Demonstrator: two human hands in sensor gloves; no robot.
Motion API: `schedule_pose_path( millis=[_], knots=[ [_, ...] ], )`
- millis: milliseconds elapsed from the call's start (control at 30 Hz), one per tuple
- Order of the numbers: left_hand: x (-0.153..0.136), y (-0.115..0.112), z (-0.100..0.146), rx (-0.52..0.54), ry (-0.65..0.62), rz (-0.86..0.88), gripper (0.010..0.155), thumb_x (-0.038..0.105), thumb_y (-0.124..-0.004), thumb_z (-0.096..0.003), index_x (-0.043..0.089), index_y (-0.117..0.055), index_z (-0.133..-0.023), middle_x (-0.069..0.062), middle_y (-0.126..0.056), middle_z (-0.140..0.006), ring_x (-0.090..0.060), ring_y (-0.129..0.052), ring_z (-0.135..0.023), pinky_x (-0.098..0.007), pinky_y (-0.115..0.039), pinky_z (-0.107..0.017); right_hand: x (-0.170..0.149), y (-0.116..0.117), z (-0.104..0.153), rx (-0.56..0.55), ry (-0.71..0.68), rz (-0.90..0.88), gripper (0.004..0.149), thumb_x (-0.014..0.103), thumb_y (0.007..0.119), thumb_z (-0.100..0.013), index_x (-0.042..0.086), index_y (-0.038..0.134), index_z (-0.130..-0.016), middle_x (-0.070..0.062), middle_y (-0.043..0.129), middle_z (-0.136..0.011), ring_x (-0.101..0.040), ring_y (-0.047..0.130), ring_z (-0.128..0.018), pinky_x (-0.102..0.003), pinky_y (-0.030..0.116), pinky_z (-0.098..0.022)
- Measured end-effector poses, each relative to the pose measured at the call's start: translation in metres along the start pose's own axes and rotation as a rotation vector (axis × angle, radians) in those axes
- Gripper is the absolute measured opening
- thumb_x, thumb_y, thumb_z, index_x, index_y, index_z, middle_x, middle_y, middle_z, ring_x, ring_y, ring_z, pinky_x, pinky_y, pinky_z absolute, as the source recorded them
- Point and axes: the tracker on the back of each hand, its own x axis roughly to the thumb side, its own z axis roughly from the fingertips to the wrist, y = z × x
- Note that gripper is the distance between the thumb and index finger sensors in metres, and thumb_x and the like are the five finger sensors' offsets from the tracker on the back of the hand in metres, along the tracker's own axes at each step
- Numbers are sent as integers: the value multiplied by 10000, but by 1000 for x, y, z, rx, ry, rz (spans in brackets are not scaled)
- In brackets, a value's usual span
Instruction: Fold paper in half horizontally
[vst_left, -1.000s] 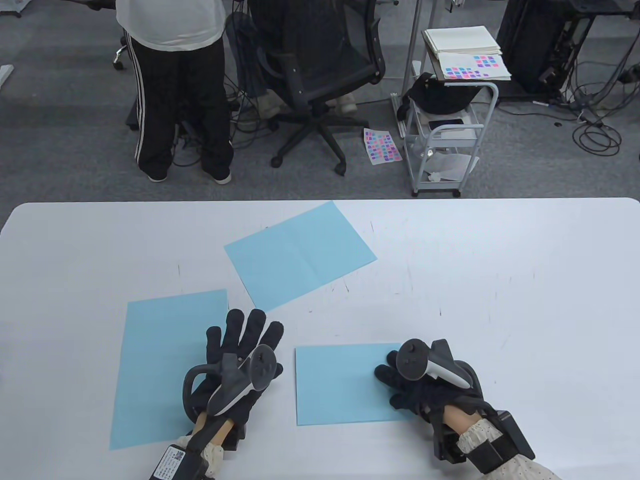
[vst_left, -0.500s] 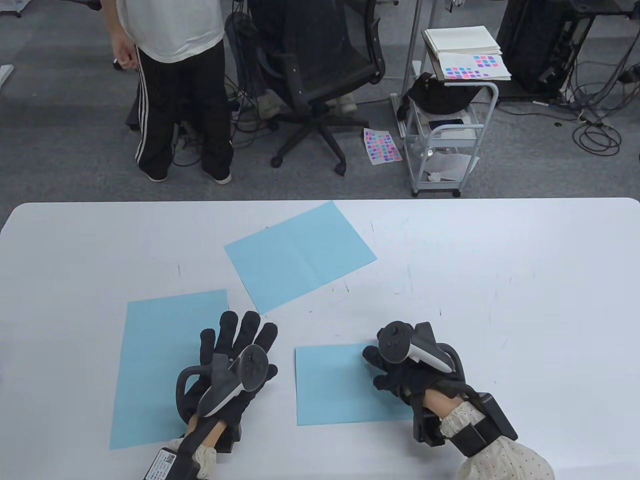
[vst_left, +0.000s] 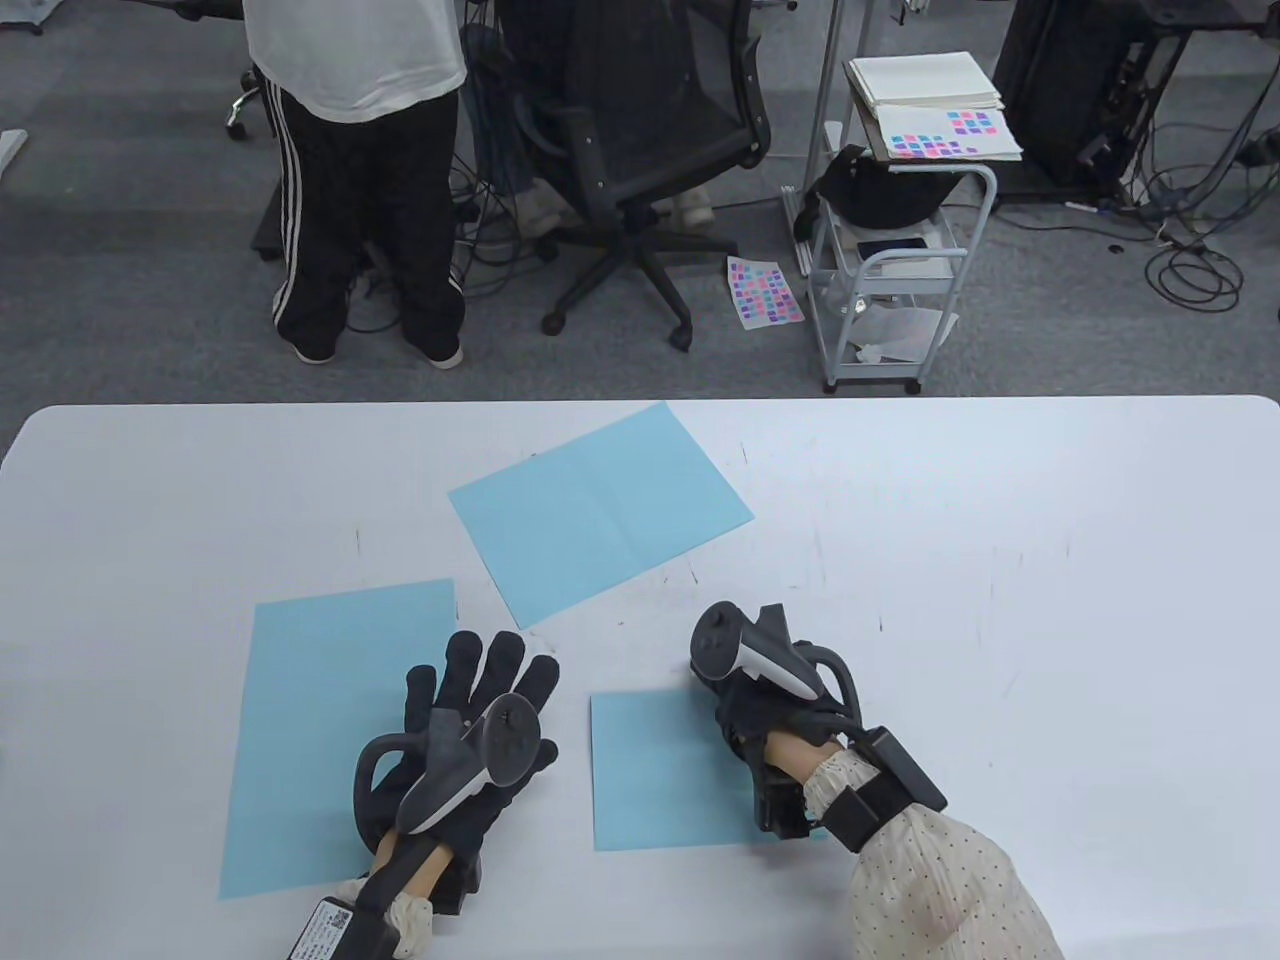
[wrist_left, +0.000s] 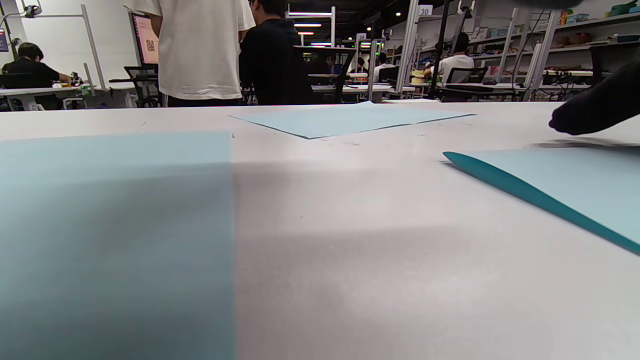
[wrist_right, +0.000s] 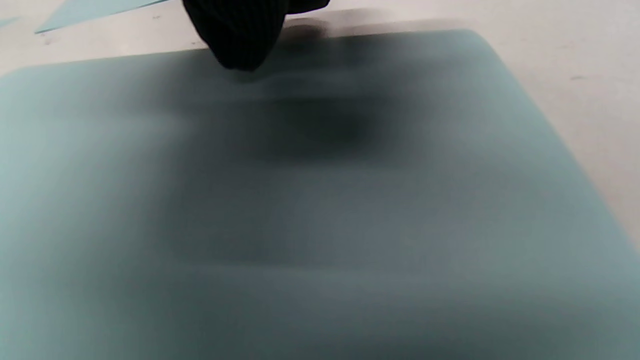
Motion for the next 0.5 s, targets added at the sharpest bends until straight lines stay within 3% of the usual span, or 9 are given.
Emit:
schedule_pose_path(
  millis=[167, 367, 500],
  knots=[
    [-1, 1, 0, 1, 2, 10, 765, 642, -648, -347, 608, -260, -1005, 235, -146, -1185, -176, -117, -1154, -549, -255, -883, 2, 3, -2, 7, 4, 35, 733, 263, 797, -470, 324, 372, -1064, 13, 326, -1171, -367, 143, -1069, -662, 139, -738],
    [-4, 0, -1, -10, 15, 19, 770, 644, -647, -347, 603, -257, -1009, 230, -143, -1186, -178, -116, -1155, -550, -257, -883, 7, 1, -1, -15, -13, 79, 689, 247, 816, -461, 281, 467, -1054, -27, 441, -1094, -353, 234, -1069, -668, 148, -740],
    [-7, 0, -2, -23, 24, 24, 774, 643, -649, -348, 597, -254, -1012, 224, -137, -1186, -182, -114, -1153, -549, -259, -883, 14, -4, -1, -100, -55, 199, 673, 266, 866, -422, 255, 576, -1029, -60, 596, -1051, -424, 392, -1057, -684, 241, -736]
  ],
)
